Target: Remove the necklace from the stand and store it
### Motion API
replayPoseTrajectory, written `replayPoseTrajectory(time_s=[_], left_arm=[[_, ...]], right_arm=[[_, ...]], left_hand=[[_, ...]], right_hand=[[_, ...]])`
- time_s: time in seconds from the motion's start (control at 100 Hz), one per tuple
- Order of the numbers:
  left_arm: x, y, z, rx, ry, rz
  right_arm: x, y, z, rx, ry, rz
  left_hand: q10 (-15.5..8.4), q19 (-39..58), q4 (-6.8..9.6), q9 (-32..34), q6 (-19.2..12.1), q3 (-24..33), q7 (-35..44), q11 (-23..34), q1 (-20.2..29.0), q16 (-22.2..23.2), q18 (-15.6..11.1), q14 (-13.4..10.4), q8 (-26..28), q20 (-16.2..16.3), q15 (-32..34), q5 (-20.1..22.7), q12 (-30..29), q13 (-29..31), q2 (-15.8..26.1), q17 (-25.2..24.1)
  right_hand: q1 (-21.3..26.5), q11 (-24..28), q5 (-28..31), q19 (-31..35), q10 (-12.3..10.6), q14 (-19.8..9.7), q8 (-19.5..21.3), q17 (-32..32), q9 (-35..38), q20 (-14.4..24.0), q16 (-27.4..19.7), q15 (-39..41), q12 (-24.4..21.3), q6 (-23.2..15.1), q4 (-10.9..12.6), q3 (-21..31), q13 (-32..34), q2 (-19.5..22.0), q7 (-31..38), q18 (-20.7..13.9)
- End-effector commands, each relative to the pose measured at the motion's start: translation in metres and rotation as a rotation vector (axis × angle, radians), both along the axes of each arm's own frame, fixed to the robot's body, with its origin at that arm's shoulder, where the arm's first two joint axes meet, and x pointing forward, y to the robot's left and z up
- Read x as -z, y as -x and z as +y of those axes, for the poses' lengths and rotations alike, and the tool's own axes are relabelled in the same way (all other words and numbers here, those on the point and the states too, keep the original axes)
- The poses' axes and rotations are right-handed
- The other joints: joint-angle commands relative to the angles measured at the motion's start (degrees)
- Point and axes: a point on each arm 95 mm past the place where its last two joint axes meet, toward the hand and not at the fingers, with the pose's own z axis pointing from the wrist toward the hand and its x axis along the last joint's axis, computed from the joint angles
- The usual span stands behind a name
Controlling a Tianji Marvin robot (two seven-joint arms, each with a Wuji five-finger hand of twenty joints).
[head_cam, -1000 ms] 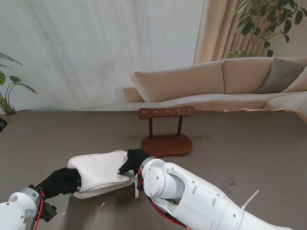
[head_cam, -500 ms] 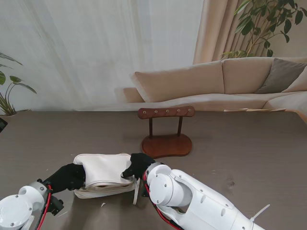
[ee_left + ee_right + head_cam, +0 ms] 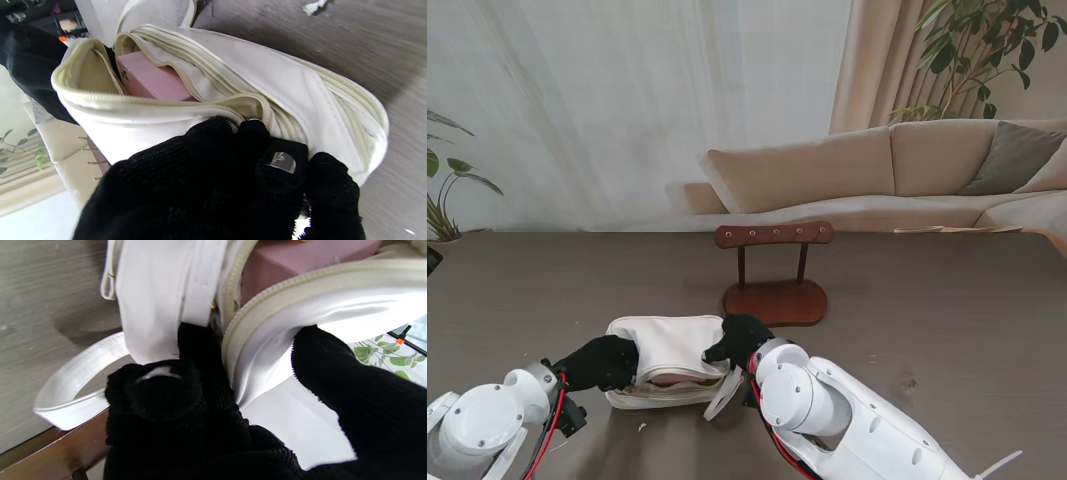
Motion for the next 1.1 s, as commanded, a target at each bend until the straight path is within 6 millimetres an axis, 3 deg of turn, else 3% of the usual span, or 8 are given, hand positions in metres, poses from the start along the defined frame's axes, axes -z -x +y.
replayPoseTrajectory(time_s=[0.0, 0.36, 0.69, 0.83, 0.9, 0.95, 1.01, 1.09], left_arm=[[-0.001, 0.007, -0.041, 0.116, 0.086, 0.019], [-0.003, -0.008, -0.065, 0.196, 0.115, 0.015], [-0.003, -0.004, -0.043, 0.159, 0.031, 0.033], [-0.009, 0.002, -0.033, 0.145, 0.001, 0.030], [-0.013, 0.004, -0.029, 0.139, -0.011, 0.025], [-0.016, 0.005, -0.026, 0.137, -0.022, 0.021], [-0.020, 0.006, -0.023, 0.135, -0.034, 0.017], [-0.025, 0.008, -0.018, 0.131, -0.050, 0.014]], right_arm=[[-0.017, 0.021, 0.031, -0.093, -0.086, -0.001], [-0.020, 0.013, 0.004, -0.055, -0.010, -0.036], [-0.016, -0.009, -0.021, -0.022, 0.189, -0.158], [-0.018, -0.012, -0.026, -0.030, 0.271, -0.228], [-0.020, -0.013, -0.028, -0.053, 0.331, -0.275], [-0.021, -0.014, -0.028, -0.071, 0.364, -0.301], [-0.022, -0.014, -0.028, -0.091, 0.395, -0.326], [-0.026, -0.014, -0.027, -0.103, 0.416, -0.352]], left_hand=[[-2.8, -2.0, 0.23, -0.3, -10.4, -1.4, 3.6, -2.0, 0.5, 1.5, -17.9, -6.4, 2.5, 0.9, -3.5, 2.7, -0.3, 0.7, 1.8, -1.5], [-3.0, -2.0, 0.21, -0.4, -10.6, -1.5, 3.7, -2.0, 0.4, 1.5, -18.0, -6.6, 2.6, 0.9, -3.5, 2.6, -0.3, 0.7, 1.8, -1.5], [-2.9, -2.0, 0.18, -0.4, -10.4, -1.6, 3.6, -2.0, 0.5, 1.5, -18.0, -6.5, 2.5, 0.9, -3.5, 2.5, -0.3, 0.5, 1.9, -1.6], [-2.9, -2.0, 0.18, -0.4, -10.5, -1.6, 3.7, -2.0, 0.5, 1.5, -18.0, -6.7, 2.6, 0.9, -3.3, 2.5, -0.3, 0.5, 1.9, -1.6], [-2.9, -2.0, 0.19, -0.5, -10.5, -1.6, 3.6, -2.0, 0.5, 1.5, -18.0, -6.7, 2.6, 0.9, -3.3, 2.5, -0.3, 0.5, 2.0, -1.6], [-2.9, -2.0, 0.18, -0.4, -10.5, -1.7, 3.7, -2.0, 0.5, 1.5, -18.0, -6.7, 2.6, 0.9, -3.3, 2.5, -0.3, 0.5, 1.9, -1.6], [-2.9, -2.0, 0.19, -0.5, -10.6, -1.7, 3.7, -2.0, 0.5, 1.5, -18.1, -6.8, 2.6, 0.9, -3.3, 2.5, -0.2, 0.4, 2.0, -1.6], [-3.0, -2.0, 0.18, -0.5, -10.5, -1.7, 3.7, -2.0, 0.5, 1.5, -18.1, -6.8, 2.6, 0.9, -3.3, 2.5, -0.2, 0.4, 2.0, -1.6]], right_hand=[[1.5, 9.3, 8.4, 2.1, -7.7, -8.1, 0.2, 17.2, 1.3, 0.4, 0.7, 1.5, 4.8, -40.6, 1.5, 4.2, -0.5, -0.4, 26.4, 0.3], [1.4, 9.1, 8.2, 1.4, -7.6, -7.5, 0.1, 16.3, 0.9, 0.2, 0.5, 1.3, 4.6, -40.8, 1.5, 4.0, -0.5, -0.2, 26.2, 0.5], [2.5, 9.0, 3.3, 0.4, -7.8, -6.0, -2.4, 11.5, -4.7, 0.4, -2.4, -3.7, 4.1, -41.9, 0.9, 1.6, -0.7, 2.6, 24.8, -0.4], [1.5, 6.8, -1.9, -3.4, -7.1, -3.4, -8.5, 6.1, -9.7, -0.2, -7.3, -14.7, 1.8, -40.1, 1.4, 0.7, -0.9, 3.1, 21.0, -0.2], [-1.9, 4.9, -3.5, -5.5, -7.2, -3.0, -10.7, 3.8, -12.5, -0.6, -8.5, -20.8, -0.4, -39.1, 3.5, 0.1, -2.6, 6.1, 16.1, -0.4], [-5.0, 3.4, -4.3, -7.7, -6.9, -2.2, -10.4, 1.5, -14.8, -1.1, -8.6, -25.2, -2.3, -38.7, 6.3, -1.6, -5.2, 9.6, 12.0, -0.1], [-9.1, 1.1, -4.8, -10.5, -6.6, -1.3, -5.7, -0.7, -17.3, -2.0, -9.0, -30.2, -4.9, -38.6, 12.6, -5.1, -8.1, 13.9, 6.2, 0.1], [-12.2, -1.4, -7.2, -13.6, -5.6, 0.6, -4.3, -4.1, -21.1, -3.0, -10.6, -35.0, -6.8, -38.2, 13.0, -8.7, -12.3, 14.7, 3.3, 0.9]])
